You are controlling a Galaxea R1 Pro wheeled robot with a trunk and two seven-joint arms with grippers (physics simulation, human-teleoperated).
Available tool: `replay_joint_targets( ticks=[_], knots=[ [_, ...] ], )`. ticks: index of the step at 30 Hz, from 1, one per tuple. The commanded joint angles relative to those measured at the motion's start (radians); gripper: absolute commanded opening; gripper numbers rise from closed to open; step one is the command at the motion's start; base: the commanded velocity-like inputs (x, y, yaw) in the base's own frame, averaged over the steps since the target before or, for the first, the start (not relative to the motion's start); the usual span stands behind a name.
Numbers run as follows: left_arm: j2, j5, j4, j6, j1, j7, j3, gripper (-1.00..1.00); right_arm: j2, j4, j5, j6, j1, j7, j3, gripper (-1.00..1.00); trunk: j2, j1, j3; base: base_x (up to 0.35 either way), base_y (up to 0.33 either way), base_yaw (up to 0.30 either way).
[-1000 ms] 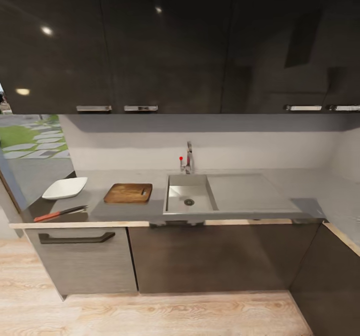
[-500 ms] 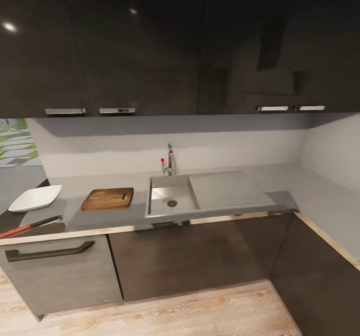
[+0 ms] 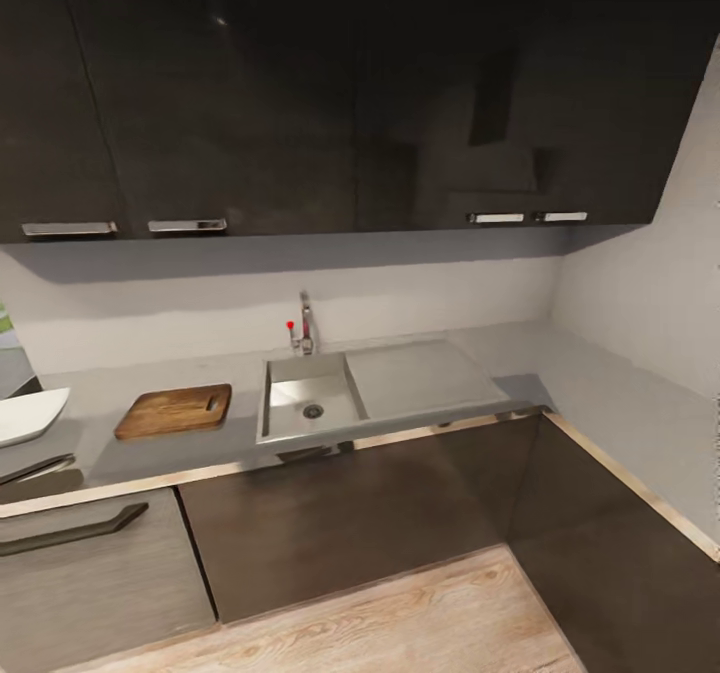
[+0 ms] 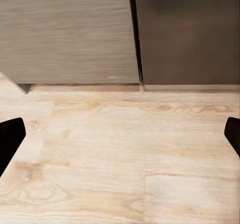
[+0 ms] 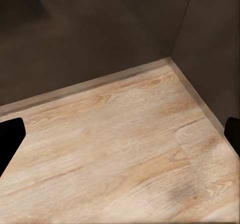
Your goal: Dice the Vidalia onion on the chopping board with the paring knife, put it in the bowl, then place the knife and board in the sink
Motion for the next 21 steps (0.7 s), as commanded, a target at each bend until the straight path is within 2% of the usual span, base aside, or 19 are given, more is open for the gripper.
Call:
replay_joint_targets(
  ticks=[1, 5, 7, 8, 9, 10, 13, 14, 16, 17, 18, 19, 20, 21],
  knots=[
    [-0.001, 0.004, 0.004, -0.005, -0.001, 0.000, -0.002, 1.00, -0.001, 0.000, -0.008, -0.002, 0.000, -0.007, 0.009, 1.00, -0.001, 0.000, 0.000, 0.000, 0.000, -0.079],
    [-0.025, 0.003, 0.003, 0.014, -0.001, 0.002, -0.003, 1.00, 0.002, 0.053, -0.007, 0.005, 0.000, -0.008, 0.011, 1.00, -0.001, 0.000, 0.000, 0.000, 0.000, -0.030],
    [-0.038, 0.002, 0.002, 0.071, -0.001, 0.004, -0.002, 1.00, 0.005, 0.096, -0.007, 0.009, 0.000, -0.009, 0.011, 1.00, -0.001, 0.000, 0.000, 0.000, 0.000, -0.010],
    [-0.044, -0.001, 0.001, 0.135, -0.001, 0.005, -0.003, 1.00, 0.008, 0.124, -0.007, 0.018, 0.000, -0.010, 0.011, 1.00, -0.001, 0.000, 0.000, 0.000, 0.000, -0.005],
    [-0.051, -0.003, -0.006, 0.212, -0.001, 0.005, -0.004, 1.00, 0.010, 0.151, -0.007, 0.033, 0.000, -0.010, 0.011, 1.00, -0.001, 0.000, 0.000, 0.000, 0.000, -0.003],
    [-0.067, -0.009, -0.041, 0.339, -0.001, 0.005, -0.005, 1.00, 0.012, 0.196, -0.007, 0.071, 0.000, -0.008, 0.012, 1.00, -0.001, 0.000, 0.000, 0.000, 0.000, -0.002],
    [-0.097, -0.034, -0.213, 0.591, -0.001, 0.004, -0.016, 1.00, 0.023, 0.282, -0.010, 0.157, 0.000, 0.001, 0.012, 1.00, -0.001, 0.000, 0.000, 0.000, 0.000, 0.000],
    [-0.105, -0.049, -0.327, 0.718, -0.001, 0.004, -0.035, 1.00, 0.034, 0.309, -0.011, 0.189, 0.000, 0.015, 0.011, 1.00, -0.001, 0.000, 0.000, 0.000, 0.000, 0.000],
    [-0.121, -0.060, -0.499, 0.898, -0.001, 0.005, -0.077, 1.00, 0.044, 0.333, -0.011, 0.225, 0.000, 0.036, 0.011, 1.00, -0.001, 0.000, 0.000, 0.000, 0.000, 0.000],
    [-0.134, -0.063, -0.640, 1.046, -0.001, 0.005, -0.116, 1.00, 0.048, 0.350, -0.011, 0.251, 0.000, 0.046, 0.011, 1.00, -0.001, 0.000, 0.000, 0.000, 0.000, 0.000],
    [-0.136, -0.064, -0.688, 1.097, -0.001, 0.005, -0.131, 1.00, 0.049, 0.355, -0.011, 0.258, 0.000, 0.049, 0.011, 1.00, -0.001, 0.000, 0.000, 0.000, 0.000, 0.000],
    [-0.141, -0.065, -0.787, 1.199, -0.001, 0.006, -0.161, 1.00, 0.050, 0.363, -0.011, 0.268, 0.000, 0.052, 0.010, 1.00, -0.001, 0.000, 0.000, 0.000, 0.000, 0.000],
    [-0.143, -0.066, -0.837, 1.250, -0.001, 0.006, -0.176, 1.00, 0.051, 0.366, -0.011, 0.271, 0.000, 0.053, 0.010, 1.00, -0.001, 0.000, 0.000, 0.000, 0.000, 0.000],
    [-0.145, -0.066, -0.938, 1.346, -0.001, 0.006, -0.199, 1.00, 0.051, 0.370, -0.011, 0.276, 0.000, 0.055, 0.009, 1.00, -0.001, 0.000, 0.000, 0.000, 0.000, 0.000]
  ],
)
